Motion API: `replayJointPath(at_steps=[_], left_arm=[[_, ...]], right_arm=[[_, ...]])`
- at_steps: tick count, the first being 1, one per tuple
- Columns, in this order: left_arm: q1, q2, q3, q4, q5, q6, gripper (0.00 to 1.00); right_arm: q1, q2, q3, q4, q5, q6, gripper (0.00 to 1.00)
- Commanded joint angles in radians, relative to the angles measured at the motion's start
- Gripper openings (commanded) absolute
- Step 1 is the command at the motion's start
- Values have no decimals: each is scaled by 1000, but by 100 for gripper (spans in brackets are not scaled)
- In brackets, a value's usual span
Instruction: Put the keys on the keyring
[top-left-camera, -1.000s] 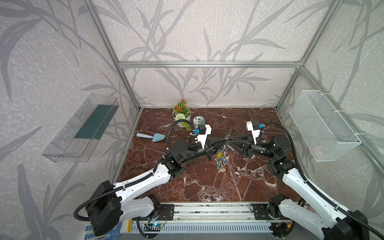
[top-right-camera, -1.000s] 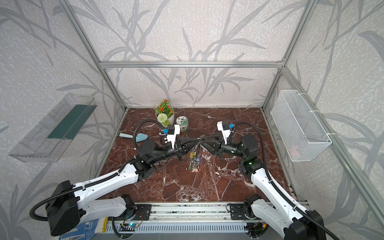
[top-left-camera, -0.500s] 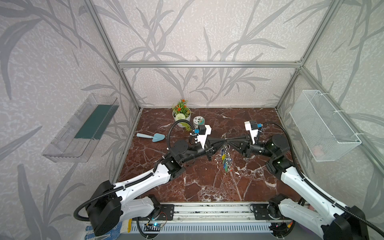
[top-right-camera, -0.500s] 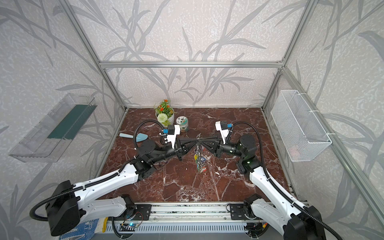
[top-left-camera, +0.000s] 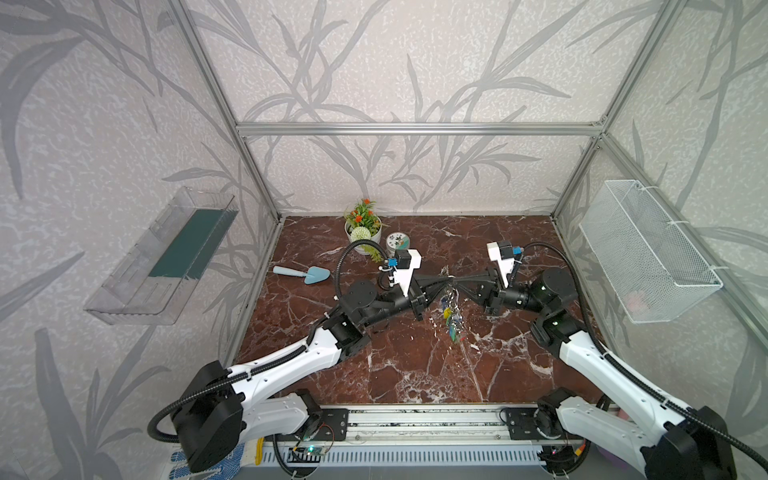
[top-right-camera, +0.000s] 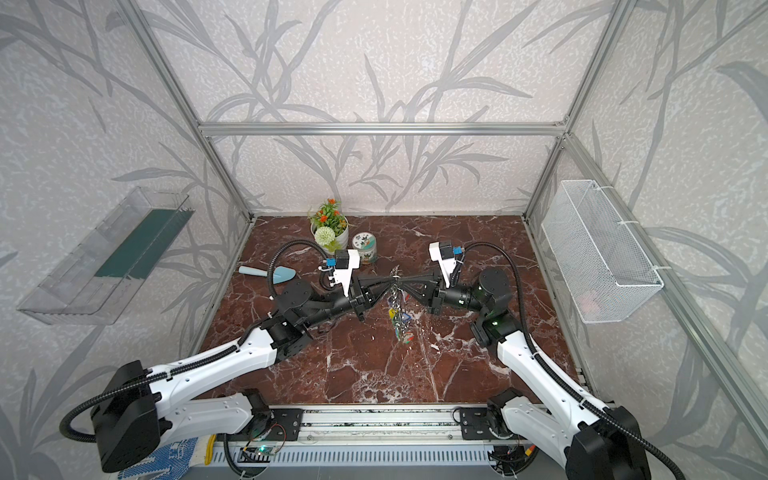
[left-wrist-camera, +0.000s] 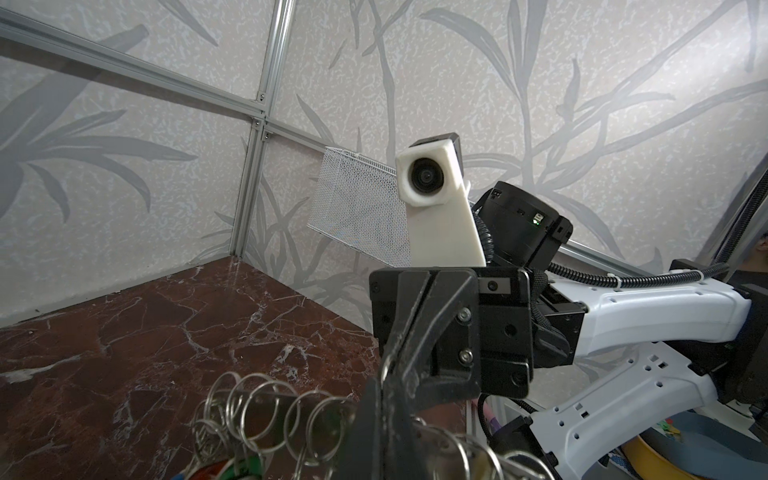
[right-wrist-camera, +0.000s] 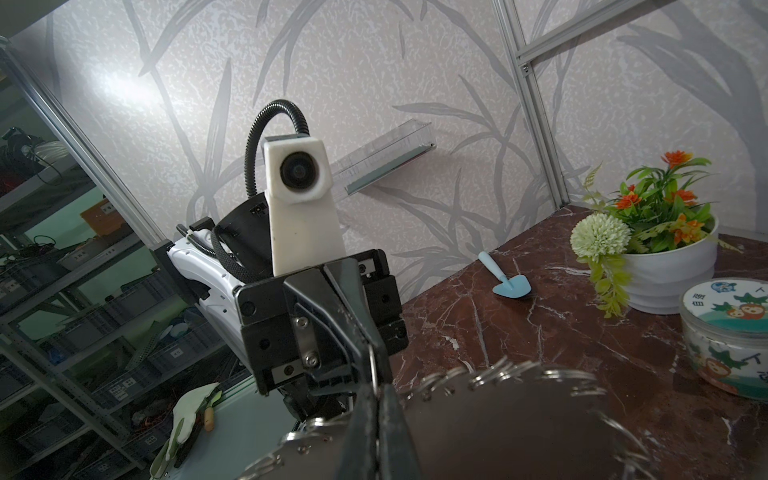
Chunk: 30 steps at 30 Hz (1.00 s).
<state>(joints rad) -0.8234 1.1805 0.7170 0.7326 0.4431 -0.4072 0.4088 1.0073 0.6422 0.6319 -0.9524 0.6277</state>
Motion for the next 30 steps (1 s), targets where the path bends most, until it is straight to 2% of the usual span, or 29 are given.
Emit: replayJointPath(at_steps=[1, 7, 13, 16, 19, 21, 25, 30], left_arm=[[-2, -42, 4, 58, 6, 15, 0], [13, -86, 38, -104, 25, 22, 2], [56, -175, 46, -341, 58, 46, 17], [86, -229, 62, -486, 81, 82, 31], [105, -269, 116, -703, 89, 180, 47], [108, -269, 177, -871, 100, 272, 54], [108, -224, 321, -1153, 145, 451, 56], [107, -128, 463, -1356, 158, 617, 55]], right_arm=[[5, -5, -4, 34, 6, -1, 0], [5, -9, 9, -43, 19, -65, 0], [5, 3, 28, -107, 32, -157, 0], [6, 7, 31, -111, 26, -194, 0], [5, 7, 40, -150, 18, -262, 0], [5, 0, 36, -171, 3, -304, 0], [6, -18, 20, -191, -5, -380, 0], [8, 2, 16, -170, -46, -392, 0]])
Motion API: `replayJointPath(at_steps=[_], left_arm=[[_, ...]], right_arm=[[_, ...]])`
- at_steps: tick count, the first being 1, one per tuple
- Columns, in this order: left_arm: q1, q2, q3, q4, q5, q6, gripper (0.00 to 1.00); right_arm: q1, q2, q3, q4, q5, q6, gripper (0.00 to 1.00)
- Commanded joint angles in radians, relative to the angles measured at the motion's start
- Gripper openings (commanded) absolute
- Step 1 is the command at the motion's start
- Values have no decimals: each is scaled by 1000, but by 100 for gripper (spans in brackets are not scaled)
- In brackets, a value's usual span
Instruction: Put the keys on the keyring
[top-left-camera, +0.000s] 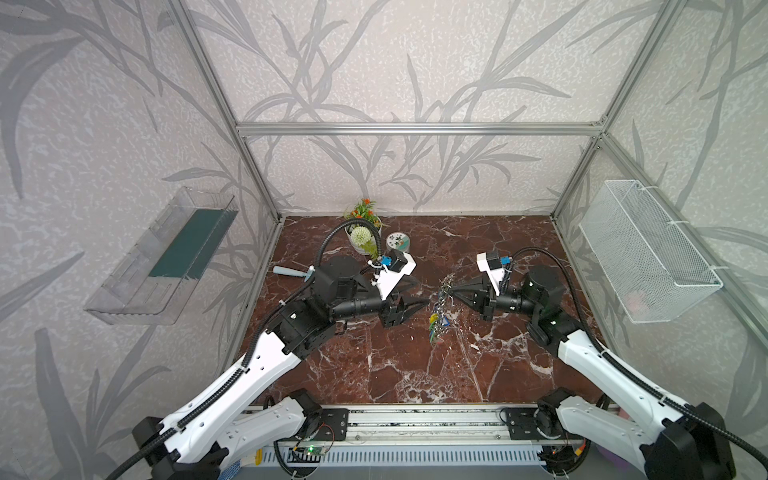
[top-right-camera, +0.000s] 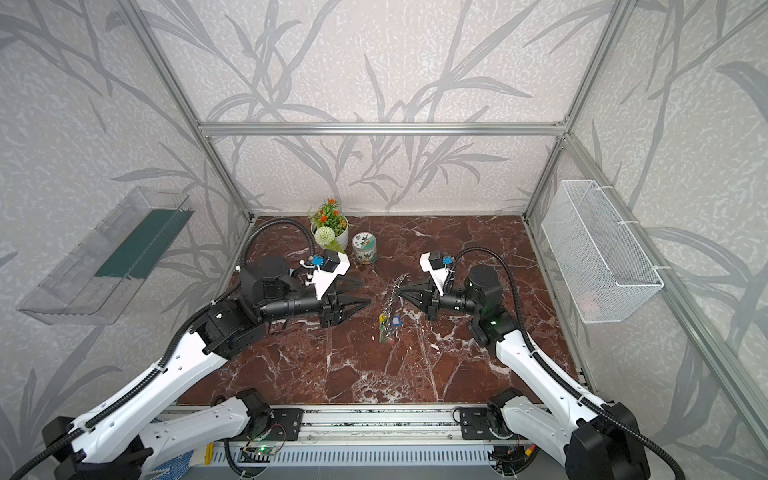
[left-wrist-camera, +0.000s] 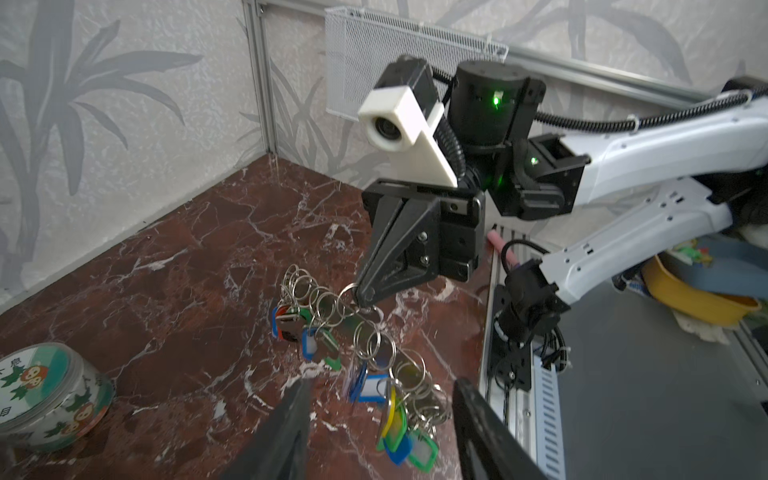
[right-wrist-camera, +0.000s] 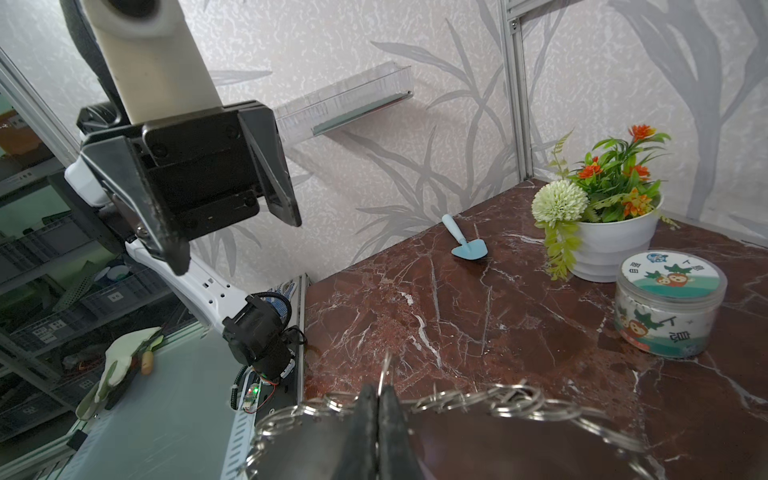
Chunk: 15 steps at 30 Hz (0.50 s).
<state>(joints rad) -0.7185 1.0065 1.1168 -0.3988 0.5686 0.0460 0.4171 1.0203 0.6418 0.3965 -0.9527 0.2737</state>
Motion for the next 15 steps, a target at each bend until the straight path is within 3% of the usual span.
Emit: replayJointPath(at_steps=[1, 8, 15], left_arm=[[4, 71, 94, -251, 32, 183, 54], [2, 217, 268, -376, 27, 286, 44], [2, 313, 347, -394, 30, 321, 39]], right_arm=[[1, -8, 11, 82, -55, -33, 0], [12, 3, -5, 124, -93, -19, 0], [18, 9, -16, 171, -123, 12, 0]])
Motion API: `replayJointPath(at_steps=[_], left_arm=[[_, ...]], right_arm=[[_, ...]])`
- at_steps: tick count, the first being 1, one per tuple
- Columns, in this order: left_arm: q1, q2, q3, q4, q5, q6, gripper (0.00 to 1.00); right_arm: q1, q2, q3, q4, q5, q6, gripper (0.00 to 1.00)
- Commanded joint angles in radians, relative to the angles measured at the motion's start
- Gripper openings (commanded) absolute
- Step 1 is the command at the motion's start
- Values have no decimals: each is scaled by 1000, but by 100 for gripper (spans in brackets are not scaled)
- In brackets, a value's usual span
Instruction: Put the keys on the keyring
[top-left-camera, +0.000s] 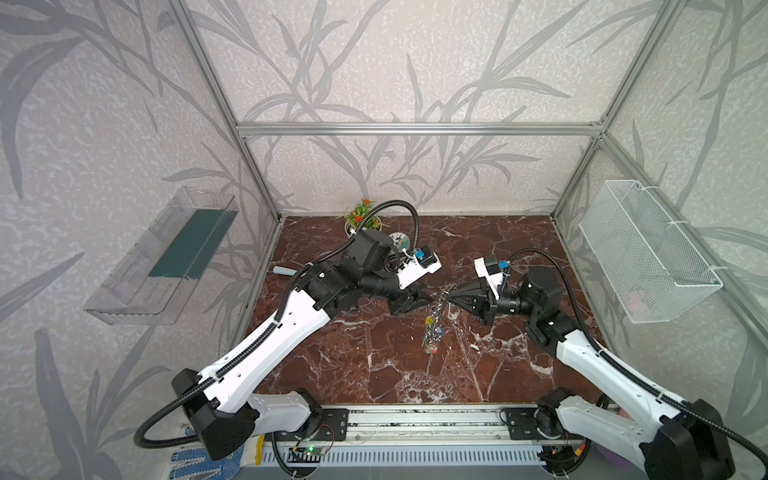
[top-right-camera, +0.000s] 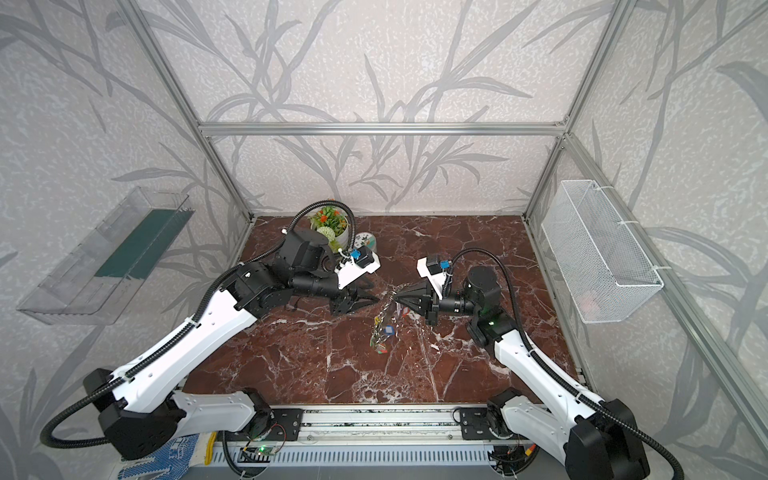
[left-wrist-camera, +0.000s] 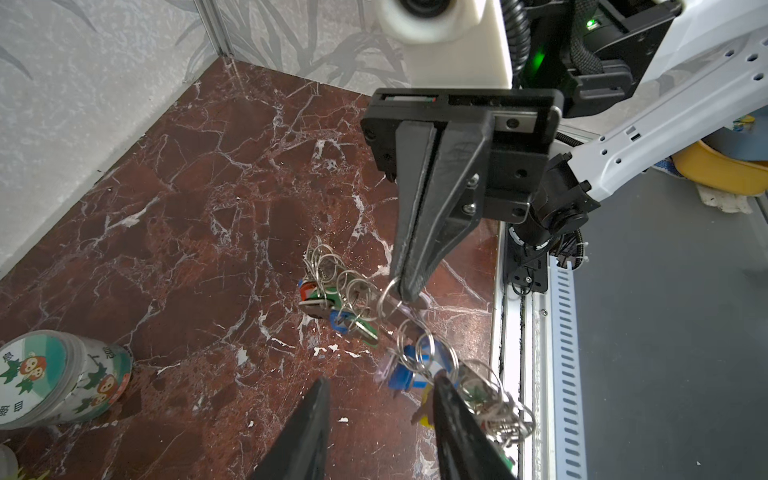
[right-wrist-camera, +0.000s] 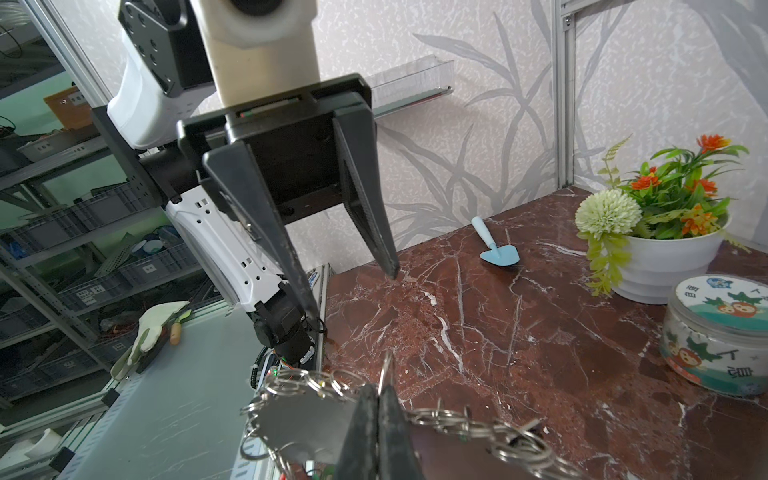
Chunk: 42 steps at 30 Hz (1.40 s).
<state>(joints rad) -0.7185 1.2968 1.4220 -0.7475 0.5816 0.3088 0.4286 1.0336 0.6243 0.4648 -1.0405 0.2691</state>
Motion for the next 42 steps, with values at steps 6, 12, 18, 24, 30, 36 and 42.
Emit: replayJointPath(at_steps=[6, 12, 18, 24, 30, 36, 42], left_arm=[[-9, 81, 93, -73, 75, 70, 32], [-24, 103, 100, -75, 100, 81, 29], [-29, 123, 109, -75, 97, 85, 26], [-31, 134, 123, -79, 95, 90, 22], [-38, 149, 139, -100, 101, 98, 15], [-48, 156, 146, -122, 102, 110, 11], [-54, 162, 149, -139, 97, 118, 7]], right_arm=[[10, 0, 0, 111, -40, 24, 0], [12, 5, -3, 122, -44, 34, 0], [14, 9, -2, 133, -54, 45, 0], [19, 16, -2, 134, -61, 47, 0], [22, 19, -2, 135, -66, 50, 0], [24, 20, -1, 139, -69, 53, 0], [23, 18, -4, 142, -69, 56, 0]])
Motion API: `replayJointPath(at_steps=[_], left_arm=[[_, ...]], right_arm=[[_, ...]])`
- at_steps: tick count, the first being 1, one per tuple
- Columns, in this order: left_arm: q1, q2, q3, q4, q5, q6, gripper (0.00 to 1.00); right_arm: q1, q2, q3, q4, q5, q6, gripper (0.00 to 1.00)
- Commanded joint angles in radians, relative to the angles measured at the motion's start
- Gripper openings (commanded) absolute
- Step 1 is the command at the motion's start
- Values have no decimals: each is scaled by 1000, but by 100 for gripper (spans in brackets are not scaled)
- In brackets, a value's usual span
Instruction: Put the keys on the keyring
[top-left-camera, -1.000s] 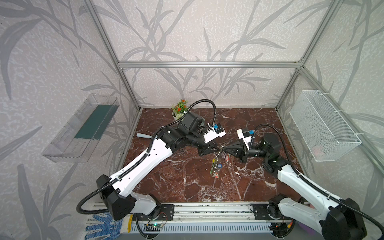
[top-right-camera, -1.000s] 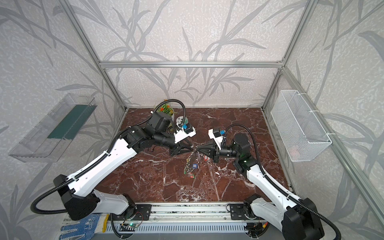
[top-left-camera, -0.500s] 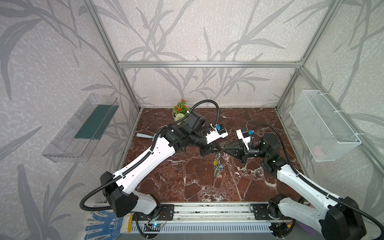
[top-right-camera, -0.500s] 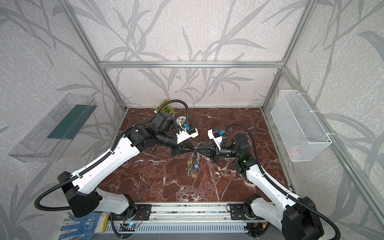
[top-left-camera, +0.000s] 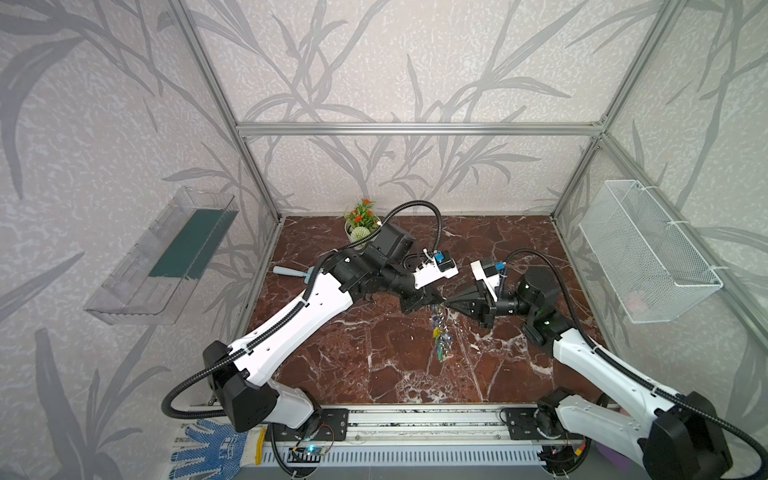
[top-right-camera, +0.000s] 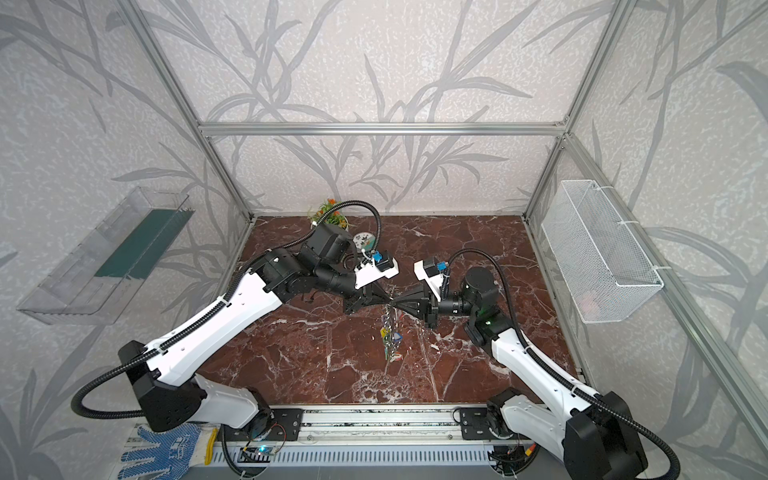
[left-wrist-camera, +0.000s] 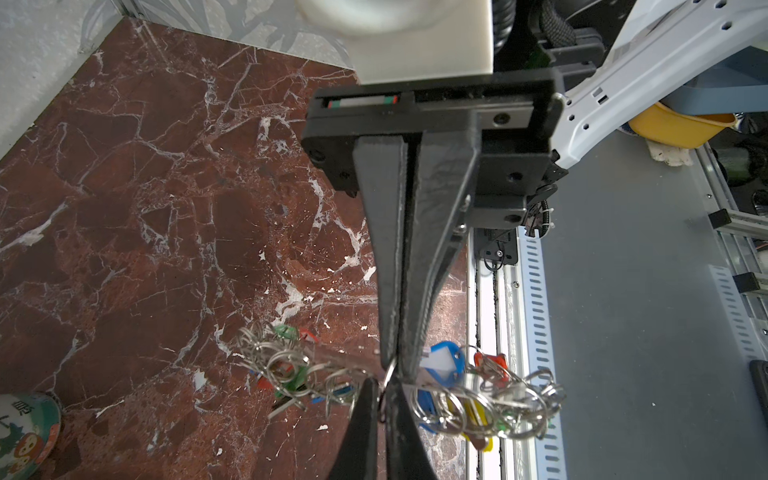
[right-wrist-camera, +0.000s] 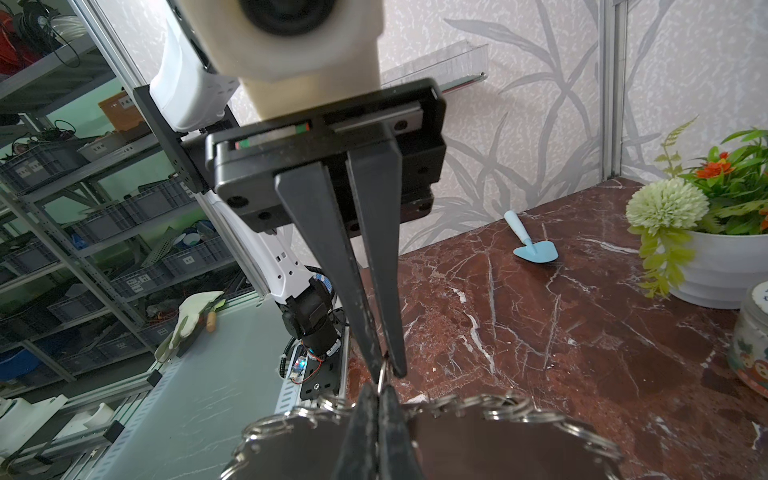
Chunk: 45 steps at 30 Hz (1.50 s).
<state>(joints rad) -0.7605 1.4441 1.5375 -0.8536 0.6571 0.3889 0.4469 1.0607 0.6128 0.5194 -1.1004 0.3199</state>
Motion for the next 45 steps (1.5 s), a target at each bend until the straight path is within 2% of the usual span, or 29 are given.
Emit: replayJointPath(at_steps=[1, 5, 12, 16, 24, 29, 35, 45], left_arm=[[-11, 15, 35, -35, 21, 39, 6], [-17, 20, 38, -38, 19, 38, 0], [-19, 12, 34, -16, -21, 11, 0], [-19, -38, -16, 74, -75, -34, 0], [-19, -138, -132, 237, -93, -124, 0], [-20, -187, -197, 321, -106, -178, 0], [-20, -269, -310, 486, -138, -256, 0], [-32, -379, -505, 795, -186, -412, 0]], right_arm=[[5, -8, 8, 87, -9, 7, 0], [5, -6, 8, 90, -10, 7, 0], [6, -7, 10, 89, -10, 12, 0], [6, -13, 9, 81, 0, 12, 0], [5, -28, 15, 60, 14, 8, 15], [-6, -57, 18, 34, 55, 12, 29], [-30, -93, 17, -41, 158, -6, 34], [-30, -75, 2, -10, 204, 57, 36]])
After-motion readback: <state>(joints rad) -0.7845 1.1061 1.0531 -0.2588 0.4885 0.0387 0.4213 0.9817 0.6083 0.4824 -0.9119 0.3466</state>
